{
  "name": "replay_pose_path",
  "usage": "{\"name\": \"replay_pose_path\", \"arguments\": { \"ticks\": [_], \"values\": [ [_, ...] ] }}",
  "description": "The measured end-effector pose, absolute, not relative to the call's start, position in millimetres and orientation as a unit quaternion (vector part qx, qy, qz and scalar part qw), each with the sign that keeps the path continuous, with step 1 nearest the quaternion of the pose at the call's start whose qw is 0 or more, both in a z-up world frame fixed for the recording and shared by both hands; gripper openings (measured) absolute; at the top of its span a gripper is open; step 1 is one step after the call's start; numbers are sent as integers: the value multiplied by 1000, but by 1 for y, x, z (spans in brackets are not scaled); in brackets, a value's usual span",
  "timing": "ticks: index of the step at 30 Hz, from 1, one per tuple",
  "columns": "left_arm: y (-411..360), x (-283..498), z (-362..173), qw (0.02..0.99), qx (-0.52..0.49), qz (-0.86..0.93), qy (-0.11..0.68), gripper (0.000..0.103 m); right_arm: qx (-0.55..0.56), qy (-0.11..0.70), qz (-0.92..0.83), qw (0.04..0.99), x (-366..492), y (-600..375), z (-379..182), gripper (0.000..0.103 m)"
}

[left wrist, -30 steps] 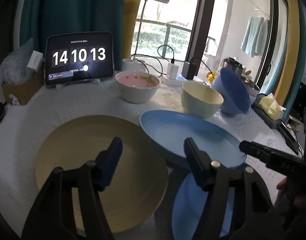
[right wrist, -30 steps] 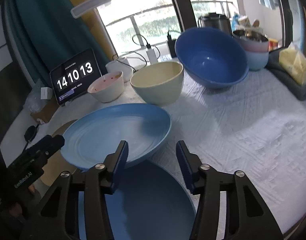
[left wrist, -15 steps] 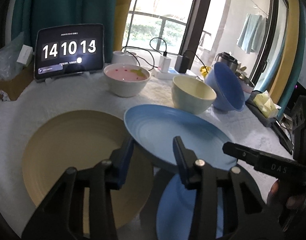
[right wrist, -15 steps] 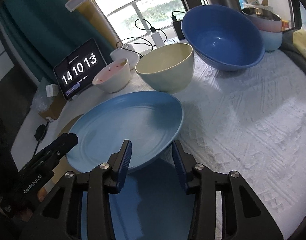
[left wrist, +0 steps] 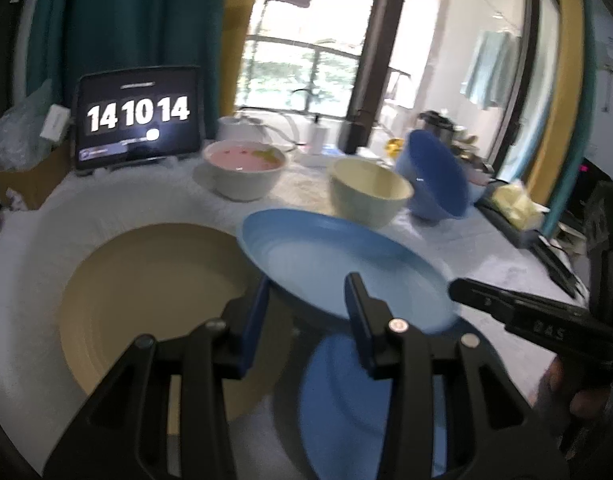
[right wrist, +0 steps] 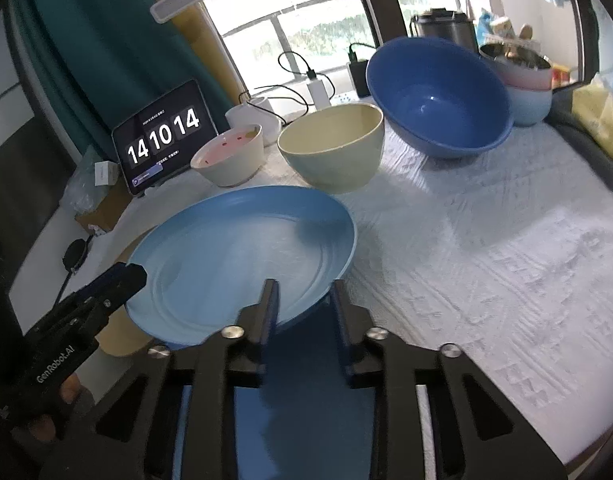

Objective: Organize plates and bowls

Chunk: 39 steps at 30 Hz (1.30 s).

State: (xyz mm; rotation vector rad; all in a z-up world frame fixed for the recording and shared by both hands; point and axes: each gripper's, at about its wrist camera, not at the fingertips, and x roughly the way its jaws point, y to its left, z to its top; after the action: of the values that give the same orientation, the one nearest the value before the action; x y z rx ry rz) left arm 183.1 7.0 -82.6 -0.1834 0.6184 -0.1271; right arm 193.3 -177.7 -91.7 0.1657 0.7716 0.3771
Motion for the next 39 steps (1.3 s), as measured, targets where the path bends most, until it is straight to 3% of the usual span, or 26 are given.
{"name": "replay_pose_path", "arguments": {
  "ticks": [1,11,14,16,17,30,39],
  "values": [
    [1,180,-82,946,-83,-70,305,37,79,372,196,904,190,-175,-90,5],
    [16,184,-84,945,-96,-34,310,37,109,380,166,904,191,-188,-97,6],
    [22,195,-84,944,-106,-31,312,37,127,378,155,904,201,-198,-93,13],
    [26,204,-86,940,-118,-29,318,38,133,379,152,903,213,-201,-92,27],
    [27,208,-88,938,-122,-26,323,38,134,381,152,902,217,-201,-92,28],
    [31,249,-104,918,-137,-27,372,45,138,485,164,848,280,-183,-128,32],
    [30,240,-102,928,-119,-23,353,42,84,473,168,861,270,-166,-124,29]
  ]
}}
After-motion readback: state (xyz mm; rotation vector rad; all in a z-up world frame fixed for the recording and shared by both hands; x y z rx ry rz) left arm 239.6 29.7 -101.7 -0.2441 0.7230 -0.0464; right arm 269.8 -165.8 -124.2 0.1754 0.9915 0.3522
